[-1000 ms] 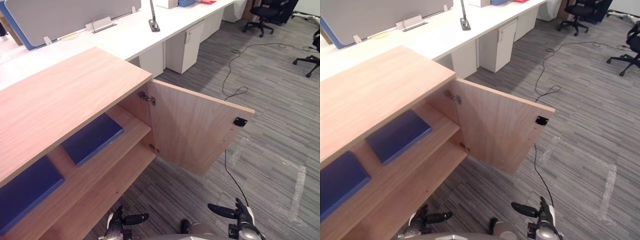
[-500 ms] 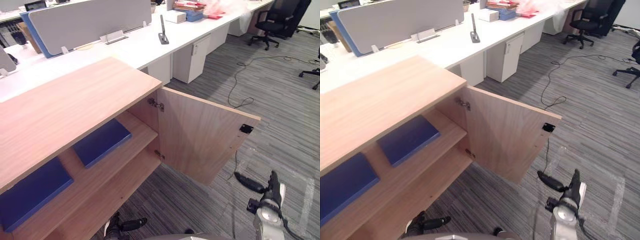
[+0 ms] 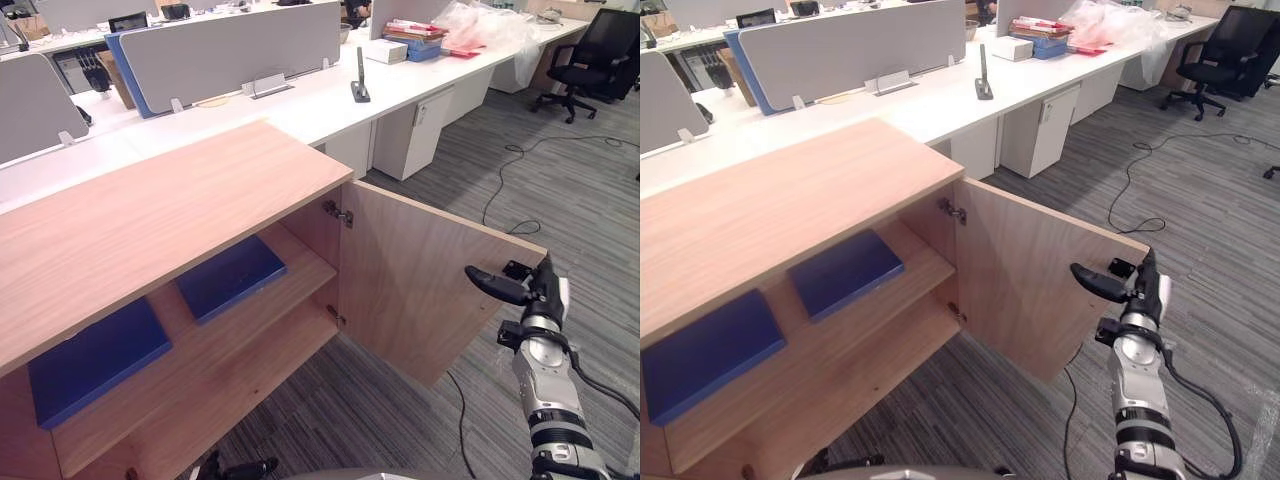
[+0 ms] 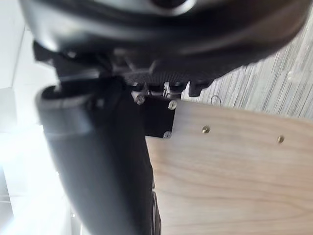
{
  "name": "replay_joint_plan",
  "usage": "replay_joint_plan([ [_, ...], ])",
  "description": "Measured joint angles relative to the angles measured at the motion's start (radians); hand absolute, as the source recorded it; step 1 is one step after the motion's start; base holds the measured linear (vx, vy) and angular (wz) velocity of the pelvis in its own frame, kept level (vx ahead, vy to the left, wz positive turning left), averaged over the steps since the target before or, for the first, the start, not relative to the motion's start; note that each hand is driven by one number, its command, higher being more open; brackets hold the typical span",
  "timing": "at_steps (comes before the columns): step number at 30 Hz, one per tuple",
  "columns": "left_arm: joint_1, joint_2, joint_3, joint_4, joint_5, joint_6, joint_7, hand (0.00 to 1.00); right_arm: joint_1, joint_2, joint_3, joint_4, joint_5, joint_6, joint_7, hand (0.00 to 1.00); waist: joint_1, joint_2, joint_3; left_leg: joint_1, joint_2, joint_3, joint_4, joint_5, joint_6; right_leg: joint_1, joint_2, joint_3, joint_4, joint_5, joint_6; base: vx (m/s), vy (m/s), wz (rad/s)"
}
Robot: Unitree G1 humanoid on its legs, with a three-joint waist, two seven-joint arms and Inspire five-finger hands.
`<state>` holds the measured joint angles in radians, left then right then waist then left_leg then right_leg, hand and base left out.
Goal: Walk over to the cabinet, pick up the folder, carry it to the office cabinet, place the folder inside the office cabinet, then close the office cabinet door
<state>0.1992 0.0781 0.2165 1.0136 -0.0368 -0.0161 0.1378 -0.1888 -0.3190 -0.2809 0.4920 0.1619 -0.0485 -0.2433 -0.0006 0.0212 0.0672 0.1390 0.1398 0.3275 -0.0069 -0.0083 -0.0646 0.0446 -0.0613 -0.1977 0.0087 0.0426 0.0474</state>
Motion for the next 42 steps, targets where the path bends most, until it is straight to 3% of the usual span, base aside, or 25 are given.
replay_joint_plan([
  [7,0.027,0.001,0.029,0.017,-0.033,0.002,0.007,1.00,-0.004,-0.063,0.093,0.037,0.036,-0.006,0.005,1.00,-0.007,-0.011,-0.006,-0.007,-0.004,-0.006,-0.007,0.007,0.003,0.015,0.004,-0.007,-0.061,0.037,-0.003,-0.04,0.000,-0.01],
  [15,0.013,0.007,0.044,0.043,-0.029,0.002,0.006,1.00,0.021,-0.175,0.328,0.053,-0.051,-0.028,0.037,1.00,-0.036,-0.019,-0.008,0.001,0.014,-0.001,-0.007,0.010,-0.005,0.026,0.028,0.016,-0.096,0.060,-0.016,-0.05,-0.026,-0.10],
  [18,0.009,0.019,0.044,0.058,-0.025,0.002,0.007,1.00,0.067,-0.262,0.489,0.025,-0.143,-0.028,0.051,1.00,-0.037,-0.032,-0.017,0.001,0.034,0.024,-0.005,0.005,-0.026,0.015,0.047,0.041,-0.097,0.059,-0.025,-0.06,-0.051,-0.29],
  [21,-0.002,0.038,0.045,0.088,0.013,0.002,0.007,1.00,0.132,-0.403,0.723,-0.078,-0.213,-0.029,0.125,1.00,-0.060,-0.044,-0.024,0.003,0.058,0.041,-0.003,0.009,-0.036,0.008,0.074,0.064,-0.094,0.059,-0.038,-0.02,-0.083,-0.28],
  [23,-0.034,0.048,0.047,0.112,0.048,0.001,0.005,1.00,0.155,-0.515,0.935,-0.145,-0.312,-0.053,0.296,1.00,-0.058,-0.041,-0.023,0.015,0.076,0.048,-0.002,0.015,-0.045,0.016,0.092,0.070,-0.093,0.058,-0.049,-0.01,-0.077,-0.12],
  [25,-0.054,0.049,0.057,0.112,0.049,-0.004,0.004,1.00,0.181,-0.516,1.010,-0.166,-0.365,-0.072,0.395,1.00,-0.052,-0.042,-0.023,0.020,0.083,0.044,-0.003,0.018,-0.051,0.021,0.100,0.069,-0.093,0.054,-0.059,-0.01,-0.065,0.08],
  [27,-0.081,0.046,0.080,0.112,0.050,-0.006,0.001,1.00,0.244,-0.483,1.065,-0.249,-0.406,-0.130,0.506,1.00,-0.043,-0.036,-0.021,0.024,0.089,0.041,-0.002,0.019,-0.053,0.028,0.106,0.066,-0.092,0.050,-0.065,-0.01,-0.026,0.03],
  [29,-0.094,0.046,0.087,0.112,0.053,-0.006,0.003,1.00,0.247,-0.495,1.067,-0.288,-0.438,-0.164,0.533,1.00,-0.042,-0.026,-0.012,0.023,0.086,0.041,-0.001,0.019,-0.053,0.027,0.103,0.067,-0.088,0.050,-0.064,-0.03,0.012,0.00],
  [38,-0.088,0.052,0.080,0.112,0.074,-0.015,0.012,1.00,0.251,-0.446,1.068,-0.314,-0.492,-0.172,0.529,1.00,-0.003,-0.044,0.007,0.014,0.079,0.037,0.009,0.001,-0.050,0.026,0.092,0.064,-0.089,0.049,-0.060,0.00,0.003,0.01],
  [42,-0.088,0.049,0.064,0.109,0.075,-0.018,0.016,1.00,0.248,-0.389,1.068,-0.306,-0.527,-0.171,0.516,1.00,0.000,-0.036,0.009,-0.001,0.076,0.017,0.012,-0.001,-0.052,0.016,0.086,0.045,-0.074,0.035,-0.058,0.02,0.004,0.15],
])
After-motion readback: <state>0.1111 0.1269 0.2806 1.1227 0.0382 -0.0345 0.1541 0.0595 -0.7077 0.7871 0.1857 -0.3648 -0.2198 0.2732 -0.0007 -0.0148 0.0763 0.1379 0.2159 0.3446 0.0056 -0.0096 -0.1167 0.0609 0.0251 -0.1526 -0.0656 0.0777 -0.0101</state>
